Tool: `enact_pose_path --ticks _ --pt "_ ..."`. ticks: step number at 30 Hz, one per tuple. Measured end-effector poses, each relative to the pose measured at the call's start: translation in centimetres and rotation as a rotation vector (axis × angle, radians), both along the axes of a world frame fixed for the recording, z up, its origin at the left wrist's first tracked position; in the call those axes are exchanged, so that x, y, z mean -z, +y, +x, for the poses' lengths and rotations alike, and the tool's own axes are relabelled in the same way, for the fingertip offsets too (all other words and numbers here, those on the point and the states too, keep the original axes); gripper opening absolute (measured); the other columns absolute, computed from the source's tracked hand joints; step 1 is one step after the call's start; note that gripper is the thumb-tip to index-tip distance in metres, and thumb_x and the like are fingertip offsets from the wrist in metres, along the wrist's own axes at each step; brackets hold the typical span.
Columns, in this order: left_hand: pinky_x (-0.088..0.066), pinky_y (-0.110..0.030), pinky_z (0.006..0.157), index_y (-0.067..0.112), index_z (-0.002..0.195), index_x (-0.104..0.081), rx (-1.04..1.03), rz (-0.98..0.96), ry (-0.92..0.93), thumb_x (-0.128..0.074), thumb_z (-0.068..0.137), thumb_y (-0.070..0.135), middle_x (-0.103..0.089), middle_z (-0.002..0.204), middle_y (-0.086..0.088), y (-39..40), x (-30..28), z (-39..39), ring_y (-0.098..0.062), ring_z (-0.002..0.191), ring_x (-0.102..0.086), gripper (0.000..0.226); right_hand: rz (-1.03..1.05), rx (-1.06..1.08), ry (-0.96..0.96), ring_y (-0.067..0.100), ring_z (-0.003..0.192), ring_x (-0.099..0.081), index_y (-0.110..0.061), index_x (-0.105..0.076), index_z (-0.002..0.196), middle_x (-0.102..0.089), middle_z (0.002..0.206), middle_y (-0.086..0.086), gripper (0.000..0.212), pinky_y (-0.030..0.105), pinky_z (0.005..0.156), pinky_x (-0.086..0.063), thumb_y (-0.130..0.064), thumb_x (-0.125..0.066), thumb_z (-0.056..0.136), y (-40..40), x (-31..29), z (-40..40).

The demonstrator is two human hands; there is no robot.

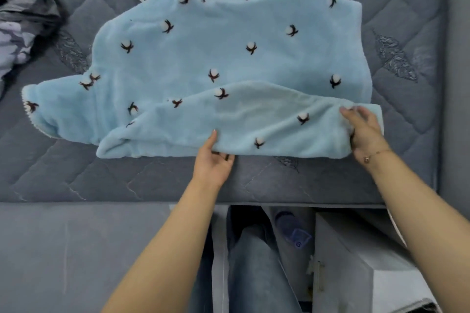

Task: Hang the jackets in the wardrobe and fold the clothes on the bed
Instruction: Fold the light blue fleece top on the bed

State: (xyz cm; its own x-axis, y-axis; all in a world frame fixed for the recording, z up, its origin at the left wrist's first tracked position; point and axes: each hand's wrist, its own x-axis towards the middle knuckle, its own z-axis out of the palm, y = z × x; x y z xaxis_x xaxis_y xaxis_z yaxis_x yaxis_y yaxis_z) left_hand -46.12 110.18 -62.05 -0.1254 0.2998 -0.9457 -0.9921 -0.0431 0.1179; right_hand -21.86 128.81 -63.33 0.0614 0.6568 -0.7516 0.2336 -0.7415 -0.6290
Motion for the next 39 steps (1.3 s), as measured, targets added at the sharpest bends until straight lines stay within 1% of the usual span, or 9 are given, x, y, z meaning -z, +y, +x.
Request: enact_pose_path --ticks 4,11,15,18,21,25,28,32,39 --pt "-0.053 -0.039 0.096 0.012 0.132 -0.058 -0.038 0.002 0.122 -0.063 0.094 0.027 -0.067 0.126 -0.009 -0.6 1.4 -1.3 -0.024 0.115 -0.064 0.042 0.19 -0.198 -0.211 0.013 0.125 -0.044 -0.021 -0.032 0.145 -0.04 0.147 0.004 0.074 0.023 0.098 -0.039 -0.014 -0.074 0.084 -1.9 1.9 0.2" --pt "-0.054 -0.039 0.086 0.009 0.126 -0.058 -0.043 0.016 0.076 -0.051 0.099 0.007 -0.062 0.132 -0.011 0.4 1.5 -1.2 -0.023 0.115 -0.063 0.028 0.567 -0.273 -0.164 0.021 0.134 -0.042 -0.006 -0.039 0.139 -0.042 0.144 0.011 0.06 0.007 0.097 -0.039 0.002 -0.065 0.086 3.0 -0.8 0.0" --pt "-0.044 -0.044 0.105 0.009 0.138 -0.051 -0.065 0.205 0.055 -0.047 0.093 -0.002 -0.056 0.139 -0.013 -0.1 1.2 -1.6 -0.031 0.127 -0.054 0.047 0.409 -0.62 -0.471 0.031 0.14 -0.03 -0.003 -0.023 0.15 -0.029 0.152 0.02 0.074 0.033 0.115 -0.027 -0.004 -0.064 0.089 2.8 0.1 0.9" --pt "-0.039 -0.044 0.111 0.012 0.135 -0.055 -0.033 0.274 0.034 -0.058 0.096 0.021 -0.057 0.139 -0.01 0.7 0.3 -3.2 -0.029 0.128 -0.054 0.04 0.656 -0.845 -0.758 0.041 0.137 -0.03 0.0 -0.032 0.147 -0.028 0.152 0.024 0.065 0.046 0.114 -0.025 -0.004 -0.059 0.088 0.8 -0.1 0.6" --pt "-0.057 -0.042 0.085 0.012 0.117 -0.066 0.018 0.042 0.06 -0.071 0.088 0.033 -0.068 0.122 -0.009 2.3 -0.6 -4.7 -0.025 0.105 -0.069 0.036 0.895 -1.106 -0.615 0.037 0.143 -0.026 -0.006 -0.036 0.147 -0.028 0.156 0.017 0.065 0.052 0.116 -0.022 -0.021 -0.062 0.089 -2.3 -0.2 -1.9" --pt "-0.053 -0.036 0.04 0.009 0.094 -0.068 -0.055 -0.303 -0.013 -0.072 0.088 0.015 -0.073 0.081 -0.009 3.9 -2.0 -6.1 -0.025 0.071 -0.069 0.01 0.823 -1.556 -0.629 0.028 0.15 -0.006 -0.022 -0.017 0.155 -0.007 0.163 0.006 0.087 0.052 0.12 -0.004 -0.05 -0.061 0.085 -5.3 0.9 -5.0" --pt "-0.056 -0.038 0.051 0.004 0.103 -0.066 -0.012 -0.19 0.031 -0.063 0.093 0.016 -0.074 0.086 -0.014 5.1 -3.5 -7.4 -0.029 0.077 -0.071 0.016 0.685 -1.449 -0.667 0.028 0.149 -0.009 -0.019 -0.017 0.155 -0.011 0.163 0.007 0.088 0.047 0.12 -0.005 -0.031 -0.066 0.082 -4.2 1.4 -5.4" --pt "-0.056 -0.046 0.074 0.004 0.116 -0.061 0.078 -0.057 0.09 -0.059 0.092 0.024 -0.072 0.104 -0.016 6.7 -4.5 -10.5 -0.034 0.093 -0.07 0.031 0.736 -1.248 -0.68 0.032 0.139 -0.035 -0.009 -0.046 0.142 -0.039 0.151 0.014 0.071 0.043 0.117 -0.019 0.005 -0.058 0.073 0.0 -0.2 -6.2" --pt "-0.042 -0.051 0.104 0.008 0.126 -0.058 -0.052 0.183 0.16 -0.054 0.09 0.024 -0.064 0.127 -0.016 5.6 -2.4 -11.5 -0.037 0.12 -0.058 0.039 1.002 -1.021 -0.611 0.034 0.126 -0.05 -0.007 -0.056 0.135 -0.052 0.142 0.013 0.062 0.04 0.104 -0.037 0.011 -0.037 0.079 5.8 -5.0 -10.5"
